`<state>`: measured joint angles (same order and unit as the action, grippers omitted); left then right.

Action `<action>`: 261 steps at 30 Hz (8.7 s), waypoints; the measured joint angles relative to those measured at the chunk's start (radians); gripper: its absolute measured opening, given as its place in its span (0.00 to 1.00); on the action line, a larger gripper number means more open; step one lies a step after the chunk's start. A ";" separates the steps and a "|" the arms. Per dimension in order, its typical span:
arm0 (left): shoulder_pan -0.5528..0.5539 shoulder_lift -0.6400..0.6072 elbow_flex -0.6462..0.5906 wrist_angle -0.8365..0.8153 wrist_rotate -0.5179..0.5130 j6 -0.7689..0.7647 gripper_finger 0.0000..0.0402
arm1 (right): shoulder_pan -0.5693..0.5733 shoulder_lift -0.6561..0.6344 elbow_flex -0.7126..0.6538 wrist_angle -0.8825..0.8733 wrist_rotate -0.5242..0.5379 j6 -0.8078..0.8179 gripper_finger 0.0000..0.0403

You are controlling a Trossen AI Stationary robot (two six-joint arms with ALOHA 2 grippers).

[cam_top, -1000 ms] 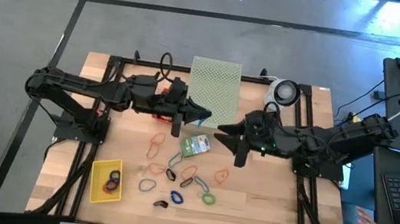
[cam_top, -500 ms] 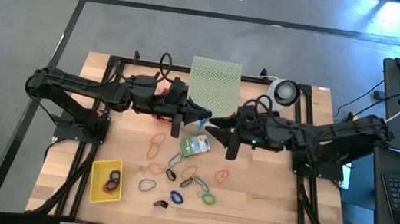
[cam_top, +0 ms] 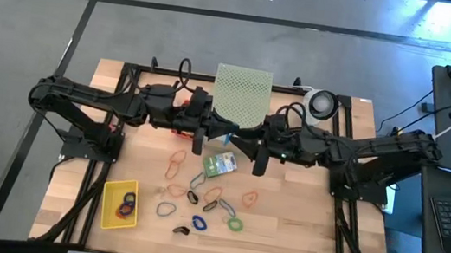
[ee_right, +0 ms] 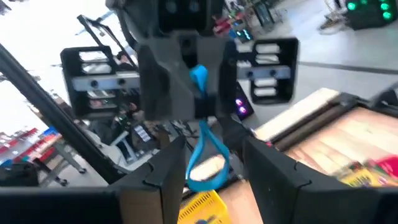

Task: Pick & Place Office Desk Supplies
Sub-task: Put the blue rubber band into the black bin, then put the orange rubber band into the black bin

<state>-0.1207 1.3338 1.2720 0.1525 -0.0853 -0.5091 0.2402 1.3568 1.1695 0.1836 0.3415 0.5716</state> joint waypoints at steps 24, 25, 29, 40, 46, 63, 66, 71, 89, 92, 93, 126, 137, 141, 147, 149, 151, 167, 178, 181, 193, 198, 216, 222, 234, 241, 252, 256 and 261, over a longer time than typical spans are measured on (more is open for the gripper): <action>0.000 0.000 0.000 0.003 -0.018 -0.003 0.01 | -0.037 0.032 0.000 0.034 -0.073 0.023 0.01; 0.000 0.000 0.000 0.003 -0.037 -0.002 0.02 | -0.037 0.032 0.000 0.034 -0.073 0.024 0.01; 0.001 0.000 0.000 0.001 -0.050 0.000 0.11 | -0.036 0.021 0.000 0.034 -0.081 0.024 0.01; 0.046 0.000 0.000 0.009 0.031 -0.008 0.40 | -0.054 -0.030 0.000 -0.017 -0.112 0.026 0.00; 0.074 0.000 0.000 0.033 0.126 -0.032 0.47 | -0.055 -0.035 0.000 -0.042 -0.125 0.049 0.00; 0.081 -0.134 0.001 -0.489 0.157 0.032 0.42 | -0.160 -0.331 0.000 -0.929 -0.128 0.172 0.00; 0.053 -0.131 0.000 -0.564 0.084 0.074 0.41 | -0.186 -0.332 0.000 -1.099 -0.174 0.179 0.00; 0.038 -0.118 0.000 -0.656 0.029 0.086 0.40 | -0.255 -0.322 -0.054 -1.208 -0.209 0.150 0.00; -0.038 -0.109 -0.175 -0.597 -0.027 -0.022 0.40 | -0.557 -0.314 -0.430 -1.008 -0.391 0.070 0.00; -0.043 -0.107 -0.207 -0.531 -0.026 -0.027 0.40 | -0.598 -0.290 -0.435 -1.003 -0.392 0.046 0.00; -0.043 -0.105 -0.218 -0.516 -0.026 -0.029 0.40 | -0.609 -0.277 -0.435 -1.003 -0.392 0.040 0.00; -0.043 -0.105 -0.234 -0.469 -0.055 -0.045 0.40 | -0.684 -0.043 -0.435 -0.960 -0.376 -0.085 0.34; -0.043 -0.105 -0.234 -0.470 -0.054 -0.045 0.40 | -0.684 -0.055 -0.425 -0.999 -0.314 -0.083 0.49; -0.043 -0.105 -0.234 -0.470 -0.053 -0.050 0.40 | -0.684 -0.073 -0.380 -1.059 -0.256 -0.099 0.47; -0.043 -0.105 -0.234 -0.470 -0.052 -0.048 0.40 | -0.684 -0.076 -0.326 -1.170 -0.218 -0.167 0.42; -0.043 -0.105 -0.234 -0.470 -0.052 -0.046 0.40 | -0.684 -0.076 -0.326 -1.177 -0.225 -0.168 0.41; -0.043 -0.105 -0.234 -0.470 -0.052 -0.045 0.40 | -0.684 -0.076 -0.326 -1.178 -0.235 -0.167 0.40; -0.043 -0.105 -0.233 -0.470 -0.051 -0.049 0.40 | -0.506 -0.213 -0.255 -1.139 -0.330 -0.152 0.39; -0.043 -0.105 -0.233 -0.470 -0.055 -0.063 0.40 | -0.134 -0.210 -0.187 -1.033 -0.306 -0.042 0.39; -0.041 -0.105 -0.233 -0.471 -0.055 -0.064 0.40 | -0.043 -0.178 -0.187 -0.972 -0.245 0.020 0.39; -0.040 -0.105 -0.233 -0.516 -0.071 -0.078 0.40 | 0.160 0.065 -0.187 -0.870 -0.112 0.340 0.39; -0.040 -0.105 -0.233 -0.530 -0.072 -0.097 0.40 | 0.205 0.137 -0.188 -0.853 -0.113 0.503 0.39; -0.071 -0.105 -0.233 -0.530 -0.070 -0.098 0.40 | 0.207 0.331 -0.188 -0.788 -0.156 0.731 0.35; -0.105 -0.105 -0.233 -0.523 -0.072 -0.122 0.40 | 0.176 0.332 -0.188 -0.789 -0.171 0.667 0.30; -0.165 -0.105 -0.233 -0.519 -0.156 -0.236 0.40 | 0.121 0.339 -0.188 -0.755 -0.228 0.598 0.37; -0.166 -0.105 -0.233 -0.519 -0.156 -0.256 0.40 | 0.129 0.357 -0.189 -0.762 -0.231 0.598 0.44; -0.165 -0.105 -0.233 -0.523 -0.151 -0.253 0.40 | 0.135 0.440 -0.184 -0.729 -0.249 0.626 0.45; -0.165 -0.105 -0.233 -0.523 -0.144 -0.248 0.40 | 0.137 0.452 -0.183 -0.732 -0.245 0.653 0.44; -0.165 -0.105 -0.233 -0.523 -0.133 -0.246 0.40 | 0.137 0.454 -0.185 -0.734 -0.241 0.677 0.35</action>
<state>-0.2855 1.2285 1.0386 -0.3702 -0.2184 -0.7553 0.3775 1.8111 0.9850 -0.5503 0.1008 1.2482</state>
